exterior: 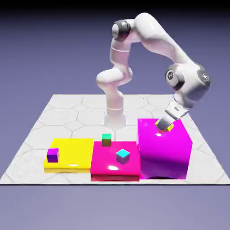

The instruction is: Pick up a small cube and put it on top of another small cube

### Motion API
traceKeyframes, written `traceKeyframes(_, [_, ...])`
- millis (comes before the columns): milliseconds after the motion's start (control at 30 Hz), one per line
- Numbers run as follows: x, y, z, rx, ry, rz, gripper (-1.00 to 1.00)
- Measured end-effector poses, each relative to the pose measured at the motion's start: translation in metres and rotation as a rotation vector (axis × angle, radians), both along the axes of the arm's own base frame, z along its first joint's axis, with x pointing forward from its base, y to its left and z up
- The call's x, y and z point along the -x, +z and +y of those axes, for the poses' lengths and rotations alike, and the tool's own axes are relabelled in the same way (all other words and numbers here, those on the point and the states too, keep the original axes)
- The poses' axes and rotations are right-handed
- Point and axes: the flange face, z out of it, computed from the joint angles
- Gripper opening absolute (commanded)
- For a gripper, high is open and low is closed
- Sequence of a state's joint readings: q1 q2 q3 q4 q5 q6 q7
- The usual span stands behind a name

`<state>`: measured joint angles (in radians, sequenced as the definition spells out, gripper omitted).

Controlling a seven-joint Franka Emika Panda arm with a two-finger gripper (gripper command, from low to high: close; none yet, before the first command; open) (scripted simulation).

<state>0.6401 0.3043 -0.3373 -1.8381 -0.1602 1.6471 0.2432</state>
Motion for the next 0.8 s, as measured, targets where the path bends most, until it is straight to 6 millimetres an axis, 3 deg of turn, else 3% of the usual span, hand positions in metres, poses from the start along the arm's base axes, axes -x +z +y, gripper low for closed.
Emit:
traceKeyframes(100, [-0.029,-0.033,-0.085,0.081,-0.074,0.066,-1.0])
traceKeyframes(233, [-0.045,-0.07,-0.204,0.19,-0.168,0.168,-1.0])
traceKeyframes(333, [-0.04,-0.091,-0.294,0.27,-0.236,0.257,-1.0])
traceKeyframes(467, [-0.014,-0.11,-0.406,0.373,-0.318,0.393,-1.0])
traceKeyframes(500, [-0.013,-0.115,-0.413,0.389,-0.327,0.412,-1.0])
traceKeyframes(533, [-0.019,-0.116,-0.397,0.384,-0.327,0.397,-1.0])
traceKeyframes(567, [-0.019,-0.116,-0.397,0.384,-0.327,0.396,-1.0])
traceKeyframes(667, [0.01,-0.15,-0.415,0.385,-0.327,0.397,-1.0])
traceKeyframes(700, [0.019,-0.159,-0.42,0.384,-0.328,0.396,1.0])
traceKeyframes(767, [0.019,-0.159,-0.42,0.385,-0.326,0.396,1.0])
traceKeyframes(800, [0.009,-0.149,-0.414,0.386,-0.326,0.396,1.0])
